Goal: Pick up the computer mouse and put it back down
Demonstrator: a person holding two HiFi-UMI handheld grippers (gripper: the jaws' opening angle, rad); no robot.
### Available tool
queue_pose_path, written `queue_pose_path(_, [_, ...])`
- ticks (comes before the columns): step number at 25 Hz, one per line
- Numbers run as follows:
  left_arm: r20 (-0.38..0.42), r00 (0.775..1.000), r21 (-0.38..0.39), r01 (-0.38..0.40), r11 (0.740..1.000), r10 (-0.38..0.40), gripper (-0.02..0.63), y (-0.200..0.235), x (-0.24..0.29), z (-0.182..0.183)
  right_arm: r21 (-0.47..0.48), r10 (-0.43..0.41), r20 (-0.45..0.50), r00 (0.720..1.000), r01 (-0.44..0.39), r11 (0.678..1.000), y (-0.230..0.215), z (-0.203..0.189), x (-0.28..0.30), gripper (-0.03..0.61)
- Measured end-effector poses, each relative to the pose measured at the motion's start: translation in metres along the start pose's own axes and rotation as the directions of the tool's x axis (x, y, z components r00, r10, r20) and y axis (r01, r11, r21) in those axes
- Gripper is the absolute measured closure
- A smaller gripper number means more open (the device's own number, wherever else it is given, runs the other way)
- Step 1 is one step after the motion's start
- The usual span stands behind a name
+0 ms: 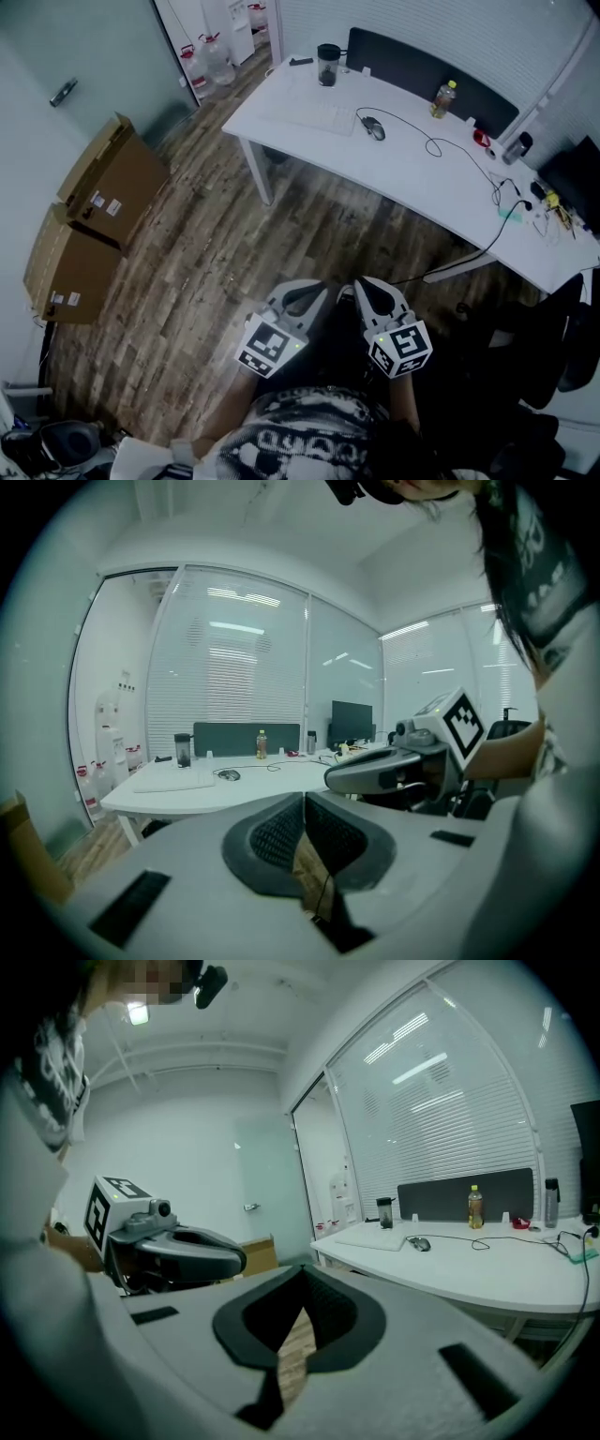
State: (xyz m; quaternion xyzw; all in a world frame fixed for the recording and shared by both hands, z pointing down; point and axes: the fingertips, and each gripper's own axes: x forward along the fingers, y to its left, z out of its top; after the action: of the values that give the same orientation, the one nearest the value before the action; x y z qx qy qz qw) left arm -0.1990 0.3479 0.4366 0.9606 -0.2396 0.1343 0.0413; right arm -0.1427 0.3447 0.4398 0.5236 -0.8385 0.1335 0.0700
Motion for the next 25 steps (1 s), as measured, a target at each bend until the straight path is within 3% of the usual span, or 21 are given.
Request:
queue_pose_path(7, [-0.018, 0.998, 0.015, -0.053, 0.998, 0.054, 0.609, 0.053, 0.064, 0.016, 0.004, 0.031, 0.016, 0.999, -0.031, 1.0, -0.077, 0.02, 0.059, 0.584])
queue_pose_path(14, [0.0, 0.994, 0.047, -0.11, 0.993, 0.11, 0.609, 0.108, 0.151, 0.063, -0.039, 0.064, 0.024, 0.998, -0.063, 0.997, -0.171, 0.062, 0.111, 0.584])
queue_pose_path(25, [-0.066, 0.992, 0.063, -0.107, 0.992, 0.111, 0.609, 0.126, 0.245, 0.078, 0.007, 0.092, 0.023, 0.995, -0.092, 0.996, -0.263, 0.069, 0.144, 0.584])
